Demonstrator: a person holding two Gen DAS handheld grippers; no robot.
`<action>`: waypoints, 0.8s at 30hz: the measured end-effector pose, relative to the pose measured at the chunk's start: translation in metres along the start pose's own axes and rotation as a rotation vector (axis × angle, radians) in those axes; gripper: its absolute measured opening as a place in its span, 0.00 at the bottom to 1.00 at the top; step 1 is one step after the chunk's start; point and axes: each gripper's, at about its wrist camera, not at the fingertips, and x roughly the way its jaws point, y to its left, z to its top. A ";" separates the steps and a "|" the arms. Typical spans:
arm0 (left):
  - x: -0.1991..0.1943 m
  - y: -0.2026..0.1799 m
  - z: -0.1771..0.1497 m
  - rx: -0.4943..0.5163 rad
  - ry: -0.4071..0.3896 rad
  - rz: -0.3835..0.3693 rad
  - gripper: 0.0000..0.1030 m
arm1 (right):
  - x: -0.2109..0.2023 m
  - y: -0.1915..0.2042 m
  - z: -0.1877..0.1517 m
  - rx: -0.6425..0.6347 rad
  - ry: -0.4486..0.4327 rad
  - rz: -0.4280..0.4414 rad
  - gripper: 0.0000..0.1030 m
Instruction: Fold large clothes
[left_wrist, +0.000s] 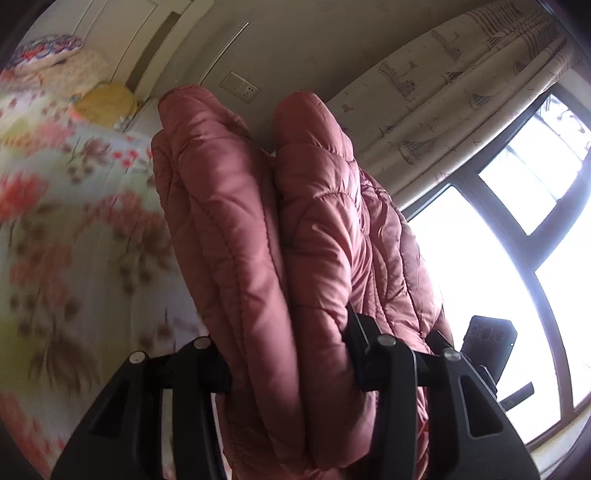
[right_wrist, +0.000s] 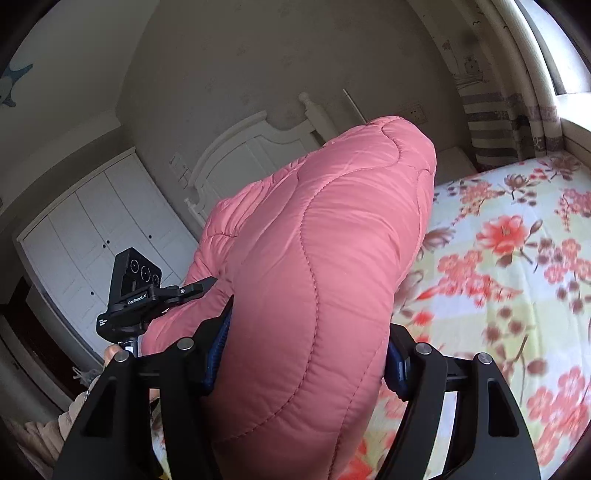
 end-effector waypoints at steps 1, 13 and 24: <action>0.006 -0.003 0.007 0.009 0.003 0.018 0.43 | 0.007 -0.010 0.012 0.014 -0.001 -0.004 0.68; 0.066 0.021 -0.004 0.025 0.051 0.165 0.55 | 0.050 -0.067 0.024 0.069 0.137 -0.302 0.84; 0.067 0.001 -0.008 0.088 0.010 0.261 0.64 | 0.099 0.027 0.008 -0.410 0.146 -0.516 0.87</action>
